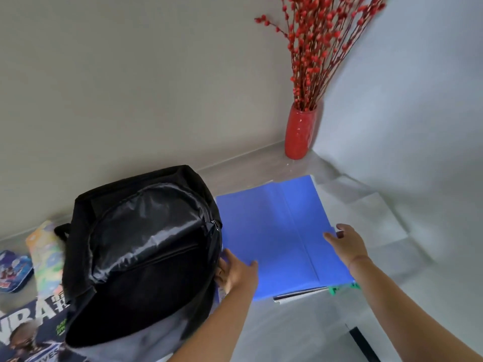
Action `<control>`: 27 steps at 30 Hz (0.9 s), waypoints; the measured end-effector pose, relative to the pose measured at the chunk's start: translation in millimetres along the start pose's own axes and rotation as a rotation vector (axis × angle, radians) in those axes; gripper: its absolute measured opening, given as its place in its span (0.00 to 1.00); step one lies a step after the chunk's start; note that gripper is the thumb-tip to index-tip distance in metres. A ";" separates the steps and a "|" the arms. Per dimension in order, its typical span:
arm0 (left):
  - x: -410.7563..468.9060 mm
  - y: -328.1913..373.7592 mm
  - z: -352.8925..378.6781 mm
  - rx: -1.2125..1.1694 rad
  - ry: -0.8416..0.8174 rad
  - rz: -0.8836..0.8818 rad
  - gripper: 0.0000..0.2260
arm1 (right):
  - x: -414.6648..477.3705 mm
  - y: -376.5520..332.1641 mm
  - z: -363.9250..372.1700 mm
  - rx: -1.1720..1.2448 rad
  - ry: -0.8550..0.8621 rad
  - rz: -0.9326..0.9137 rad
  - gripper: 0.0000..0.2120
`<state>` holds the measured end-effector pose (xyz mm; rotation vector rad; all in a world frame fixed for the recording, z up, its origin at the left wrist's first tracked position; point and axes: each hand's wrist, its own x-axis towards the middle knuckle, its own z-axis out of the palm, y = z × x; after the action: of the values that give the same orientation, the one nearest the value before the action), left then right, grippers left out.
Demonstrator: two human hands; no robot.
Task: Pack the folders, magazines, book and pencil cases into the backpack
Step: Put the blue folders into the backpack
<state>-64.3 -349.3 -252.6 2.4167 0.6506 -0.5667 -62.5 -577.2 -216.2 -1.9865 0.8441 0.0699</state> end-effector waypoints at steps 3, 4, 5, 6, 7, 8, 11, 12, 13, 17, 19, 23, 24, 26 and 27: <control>9.6 11.1 -3.5 -0.126 0.042 -0.150 0.38 | 2.3 -0.7 2.2 -0.054 -0.053 -0.087 0.17; 12.0 11.7 -3.7 -0.133 0.053 -0.162 0.39 | 5.0 0.2 1.8 -0.043 -0.079 -0.112 0.20; 15.2 9.8 -1.7 -0.130 0.067 -0.138 0.41 | 7.0 1.4 2.0 -0.035 -0.101 -0.131 0.20; 17.7 6.4 1.7 -0.147 0.076 -0.082 0.43 | 9.1 2.6 3.1 -0.024 -0.128 -0.133 0.20; 18.0 3.9 6.1 -0.184 0.073 -0.004 0.45 | 11.2 3.3 4.0 -0.010 -0.142 -0.133 0.18; 17.2 2.8 12.4 -0.219 0.067 0.084 0.46 | 12.8 2.2 3.9 0.019 -0.156 -0.106 0.13; 9.0 12.4 26.6 -0.210 0.042 0.278 0.45 | 20.4 0.0 3.4 0.145 -0.227 -0.043 0.10; 7.8 16.6 28.6 -0.210 0.032 0.310 0.44 | 23.1 0.3 0.6 0.178 -0.265 -0.015 0.12; 6.7 20.0 29.1 -0.221 0.016 0.326 0.44 | 25.0 1.5 -3.2 0.218 -0.312 0.011 0.14; 15.8 19.8 22.6 -0.274 -0.036 0.291 0.49 | 22.4 11.1 -18.2 0.387 -0.478 0.034 0.22; 22.4 24.2 9.8 -0.465 -0.081 0.215 0.52 | 18.3 16.4 -21.8 0.453 -0.505 -0.024 0.29; 28.9 36.9 -27.6 -0.813 -0.305 0.217 0.40 | 13.1 15.7 -36.3 0.559 -0.548 -0.142 0.27; 30.4 39.5 -37.9 -0.843 -0.360 0.266 0.32 | 12.8 11.5 -40.8 0.570 -0.554 -0.175 0.27; 33.8 44.1 -58.4 -0.849 -0.425 0.379 0.28 | 14.6 -0.5 -48.7 0.561 -0.555 -0.249 0.30; 35.1 46.3 -67.1 -0.849 -0.448 0.432 0.29 | 16.6 -7.2 -52.0 0.548 -0.544 -0.280 0.30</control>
<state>5.8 -330.1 -201.6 1.4898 0.1086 -0.4872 -60.2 -624.6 -188.3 -1.4404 0.1937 0.1853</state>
